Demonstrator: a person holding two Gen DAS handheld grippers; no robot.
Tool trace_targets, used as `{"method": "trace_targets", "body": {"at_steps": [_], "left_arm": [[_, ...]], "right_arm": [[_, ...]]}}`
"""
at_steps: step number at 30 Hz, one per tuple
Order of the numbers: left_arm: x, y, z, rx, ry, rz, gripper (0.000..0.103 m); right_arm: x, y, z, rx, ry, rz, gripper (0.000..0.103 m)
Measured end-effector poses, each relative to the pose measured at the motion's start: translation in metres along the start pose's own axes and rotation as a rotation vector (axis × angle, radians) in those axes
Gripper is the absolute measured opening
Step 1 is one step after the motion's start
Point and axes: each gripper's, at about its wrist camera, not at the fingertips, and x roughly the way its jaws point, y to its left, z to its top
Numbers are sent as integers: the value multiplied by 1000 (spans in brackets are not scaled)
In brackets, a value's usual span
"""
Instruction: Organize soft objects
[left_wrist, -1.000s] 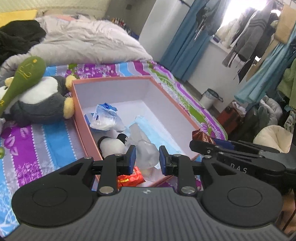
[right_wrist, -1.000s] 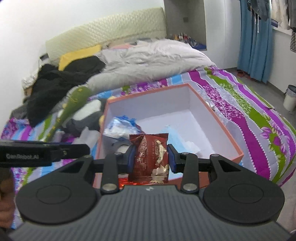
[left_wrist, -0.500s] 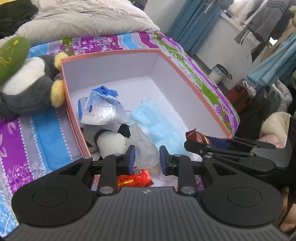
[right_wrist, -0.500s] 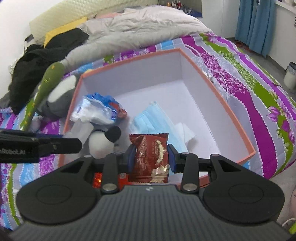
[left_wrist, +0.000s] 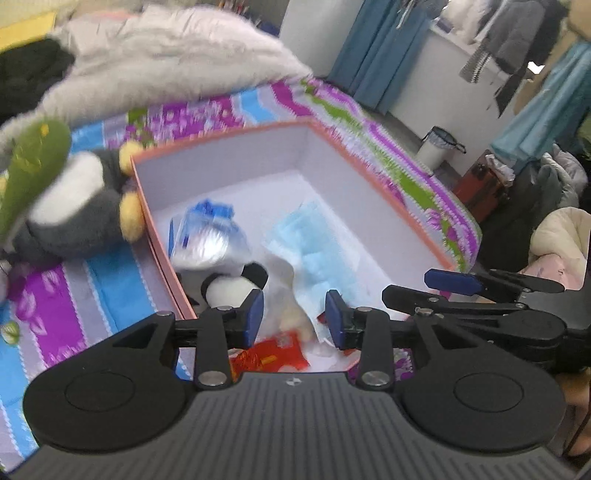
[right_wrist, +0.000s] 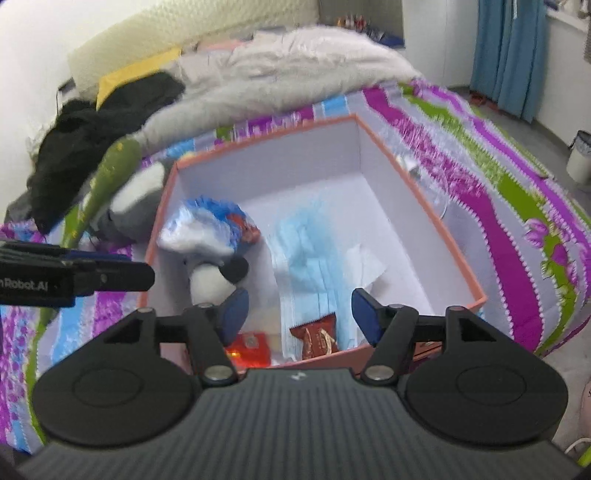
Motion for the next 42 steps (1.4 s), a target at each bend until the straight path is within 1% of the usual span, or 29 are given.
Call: {"method": "trace_targets", "body": {"at_steps": [2,4,7,10,13,15,21,24,29,32,34,39,42], "left_arm": [[-21,-8,1,16,-43,-6,42],[-40,-13,0,17,-77,-19,42],[-70,-25,-4,37,-136,-17,42],[-97,-36,-12,55,-186,-30,42],[-122,-48,-22,88,-241,-14,42],[-136,-56,-30,112,-270,9,42],[-174,-64,-57,91,-328,-20,42],[-189,-68,-70,73,-346,-39,42],[-203,-71,-93,69,-352,-40,42],[-209,-73,-106,71,-363,-16,42],[-212,-73,-114,63,-359,-26,42],[-211,-71,-132,60,-334,-22,42],[-211,-67,-140,33,-322,-20,42]], "right_arm": [[-19,9,0,-19,-39,20,64],[-36,17,0,-35,-72,23,64],[-65,28,-3,-58,-133,29,64],[-88,33,-6,-48,-177,40,64],[-109,35,-12,-38,-218,54,64],[-123,37,-18,-33,-245,54,64],[-155,38,-36,-13,-312,43,64],[-167,41,-47,-10,-334,38,64],[-181,44,-64,-6,-364,17,64],[-185,47,-73,-2,-372,15,64],[-186,49,-79,-8,-371,6,64],[-188,53,-94,-10,-366,-17,64],[-189,56,-103,-13,-357,-20,64]]}}
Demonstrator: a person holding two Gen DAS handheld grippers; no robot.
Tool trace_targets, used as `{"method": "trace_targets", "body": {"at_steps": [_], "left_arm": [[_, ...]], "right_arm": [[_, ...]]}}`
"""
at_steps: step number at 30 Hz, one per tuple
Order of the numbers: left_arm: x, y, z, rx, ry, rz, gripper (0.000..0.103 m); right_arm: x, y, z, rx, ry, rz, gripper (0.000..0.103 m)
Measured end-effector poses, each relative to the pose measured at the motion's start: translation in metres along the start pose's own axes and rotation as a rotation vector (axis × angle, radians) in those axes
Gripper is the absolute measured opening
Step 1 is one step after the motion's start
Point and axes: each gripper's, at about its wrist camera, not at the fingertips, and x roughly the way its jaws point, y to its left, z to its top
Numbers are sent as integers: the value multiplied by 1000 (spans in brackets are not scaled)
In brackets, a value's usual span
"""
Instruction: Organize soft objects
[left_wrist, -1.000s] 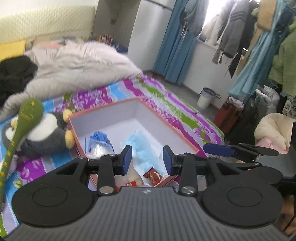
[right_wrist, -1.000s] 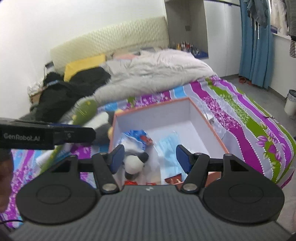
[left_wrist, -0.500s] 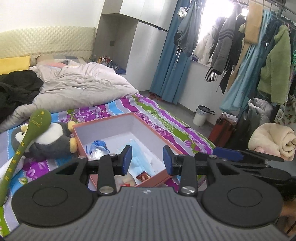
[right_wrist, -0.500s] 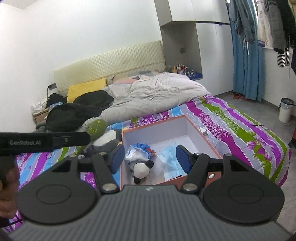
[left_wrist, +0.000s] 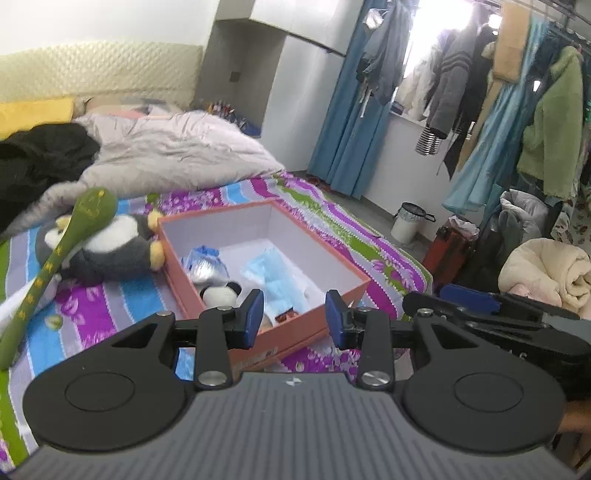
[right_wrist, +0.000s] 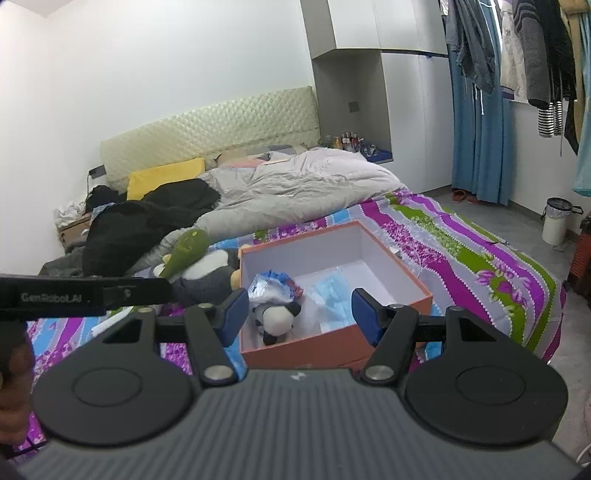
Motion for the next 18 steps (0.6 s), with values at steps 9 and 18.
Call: {"method": "trace_targets", "body": {"at_steps": [9,18], "left_arm": [[1,8,-12,-25,8,24,42],[5,17,-9,-52,-4,79,90]], "right_arm": [[-1,-1,-12,0,8,-32,64],[0,-6,-14,0,-6,-60,103]]}}
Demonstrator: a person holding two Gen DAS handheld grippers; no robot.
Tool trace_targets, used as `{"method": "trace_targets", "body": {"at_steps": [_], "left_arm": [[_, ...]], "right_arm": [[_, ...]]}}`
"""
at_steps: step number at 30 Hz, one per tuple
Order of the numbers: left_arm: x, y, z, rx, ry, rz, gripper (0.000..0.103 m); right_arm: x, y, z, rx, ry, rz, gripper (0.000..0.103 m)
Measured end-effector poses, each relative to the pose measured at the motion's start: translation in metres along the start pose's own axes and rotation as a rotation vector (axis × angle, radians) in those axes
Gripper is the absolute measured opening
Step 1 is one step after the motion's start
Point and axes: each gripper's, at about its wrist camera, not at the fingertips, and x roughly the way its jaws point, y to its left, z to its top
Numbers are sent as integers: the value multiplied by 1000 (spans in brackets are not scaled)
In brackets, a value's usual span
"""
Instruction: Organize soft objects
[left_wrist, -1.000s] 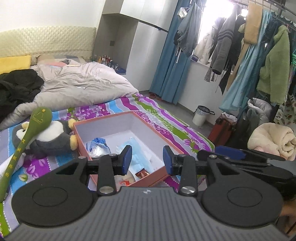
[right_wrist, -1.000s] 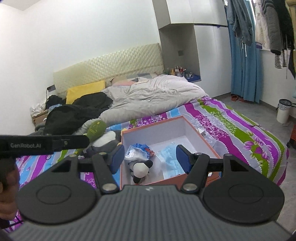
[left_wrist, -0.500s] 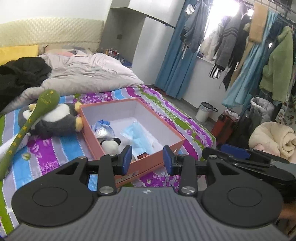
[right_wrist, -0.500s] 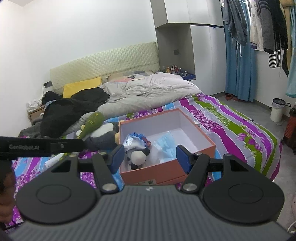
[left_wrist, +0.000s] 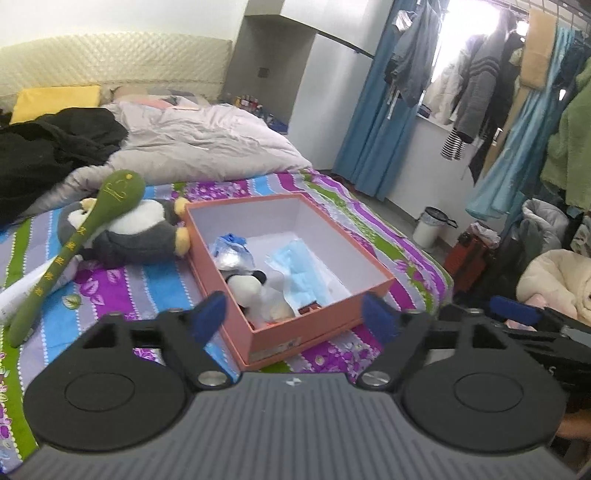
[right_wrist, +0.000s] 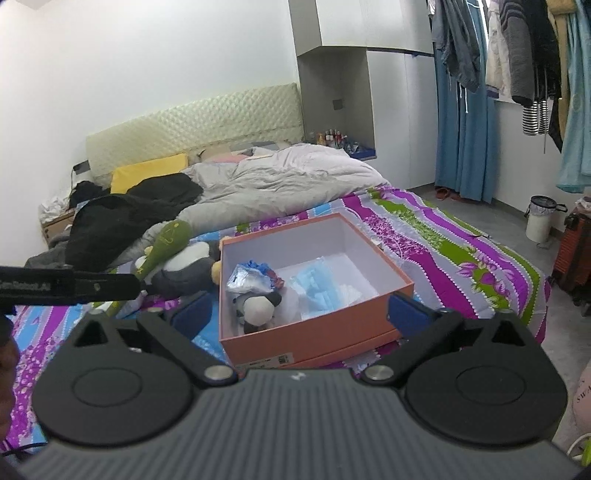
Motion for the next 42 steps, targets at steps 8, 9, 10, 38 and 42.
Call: {"method": "trace_targets", "body": {"at_steps": [8,9,10,38,42], "left_arm": [[3,4,1,10,10,44,100],[3,4,1,13,13,44,100],[3,3,0,16,16,46,101],[3,2,-2,46,42,91,102],[2,2,-2,44,42,92,102]], "right_arm": [[4,-5,-3,21,13,-16,103],[4,-6,-3,21,14,-17,103],[4,-6,-4,23,15,-18,103],[9,-7,-10,40,37,-14,103],[11,-6,-10,41,42,-16,103]]}}
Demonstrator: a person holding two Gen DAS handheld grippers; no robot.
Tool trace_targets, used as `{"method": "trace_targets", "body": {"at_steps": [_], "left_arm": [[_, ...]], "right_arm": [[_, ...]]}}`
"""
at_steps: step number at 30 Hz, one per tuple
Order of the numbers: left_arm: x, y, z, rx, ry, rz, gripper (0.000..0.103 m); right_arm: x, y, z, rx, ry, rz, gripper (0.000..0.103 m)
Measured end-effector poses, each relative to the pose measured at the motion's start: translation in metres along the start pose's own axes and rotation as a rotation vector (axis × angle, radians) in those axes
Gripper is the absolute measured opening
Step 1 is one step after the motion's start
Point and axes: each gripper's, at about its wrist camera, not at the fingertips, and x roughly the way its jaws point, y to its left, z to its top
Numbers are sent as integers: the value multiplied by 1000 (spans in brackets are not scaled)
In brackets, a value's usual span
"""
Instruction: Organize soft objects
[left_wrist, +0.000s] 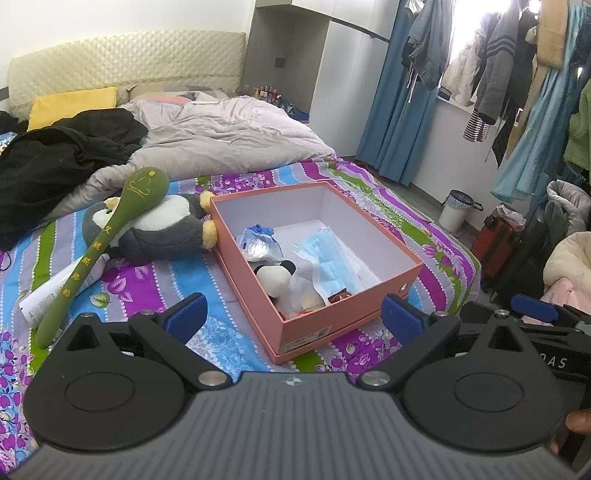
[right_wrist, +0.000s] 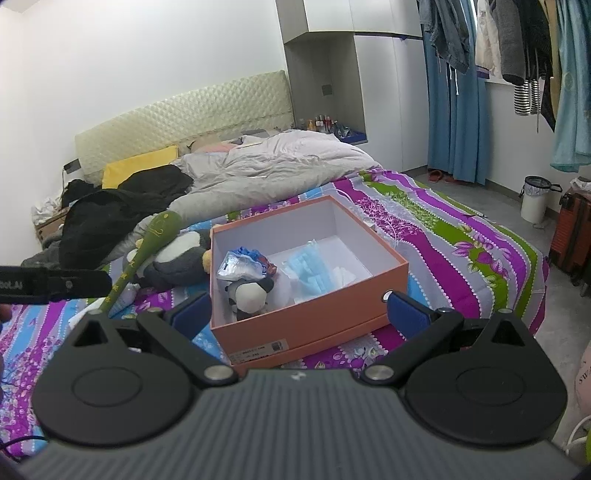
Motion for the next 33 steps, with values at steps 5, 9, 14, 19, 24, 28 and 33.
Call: {"method": "trace_targets", "body": {"at_steps": [5,9,14,19,24,28,33], "left_arm": [[0,0,-1,-1,6,1,102],[0,0,-1,-5,8,-1,102],[1,-1,-1,-3,11,3,102],[1,-1,-1,3,8,0,102],[1,-3,0,15,7,-5,102],[0,-4,0,18,6,-5,102],[1,-4,1,19,5,-5,102]], "right_arm": [[1,2,0,-7,5,-3,103],[1,1,1,-3,10,0,103],[1,1,2,-2,6,4,103],[1,2,1,-1,6,11,103],[2,2,1,0,7,13,103],[2,2,1,0,6,13,103],[2,3,1,1,6,14,103]]}}
